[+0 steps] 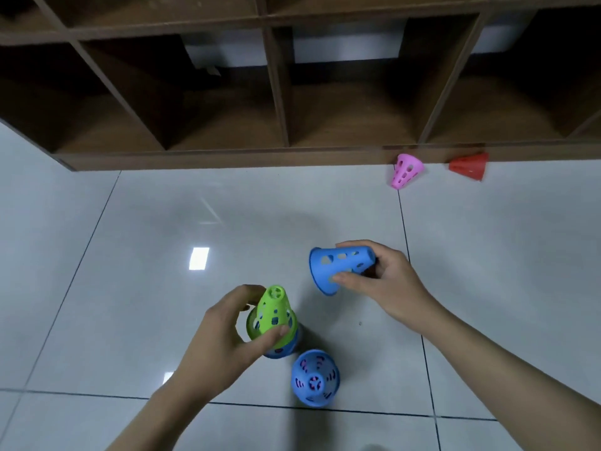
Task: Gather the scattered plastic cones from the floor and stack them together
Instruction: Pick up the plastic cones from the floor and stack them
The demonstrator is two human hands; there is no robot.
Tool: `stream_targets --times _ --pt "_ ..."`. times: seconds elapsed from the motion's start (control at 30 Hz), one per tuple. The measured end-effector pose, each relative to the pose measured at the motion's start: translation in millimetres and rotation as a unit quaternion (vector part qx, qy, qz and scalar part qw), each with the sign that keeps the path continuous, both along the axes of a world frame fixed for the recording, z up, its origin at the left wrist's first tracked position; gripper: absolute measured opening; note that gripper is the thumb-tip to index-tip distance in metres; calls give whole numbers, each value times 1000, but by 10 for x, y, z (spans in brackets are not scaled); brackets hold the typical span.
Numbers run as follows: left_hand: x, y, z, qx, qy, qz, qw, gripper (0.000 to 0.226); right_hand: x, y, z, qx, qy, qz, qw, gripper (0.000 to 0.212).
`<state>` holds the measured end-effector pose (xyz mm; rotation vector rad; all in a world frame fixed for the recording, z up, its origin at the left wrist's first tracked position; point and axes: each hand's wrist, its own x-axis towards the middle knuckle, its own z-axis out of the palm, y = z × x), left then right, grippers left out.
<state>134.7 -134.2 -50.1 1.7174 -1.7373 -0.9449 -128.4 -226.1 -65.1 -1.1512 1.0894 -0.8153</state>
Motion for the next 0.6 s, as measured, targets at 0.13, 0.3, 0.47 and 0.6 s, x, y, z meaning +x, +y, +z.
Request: stream_targets --times 0.13,0.3,0.47,0.6 --pt "6 140 -146 -15 -7 -1 1000 41 -19 252 242 -18 28 25 999 28" --pt "106 274 -353 -20 -65 -42 997 48 -20 652 518 -101 123 106 982 24" --pt "106 298 -478 -36 -35 -48 998 51 82 947 405 -184 230 197 935 33" --pt "53 244 -498 -21 -10 -32 999 50 66 1074 107 -194 291 229 909 39"
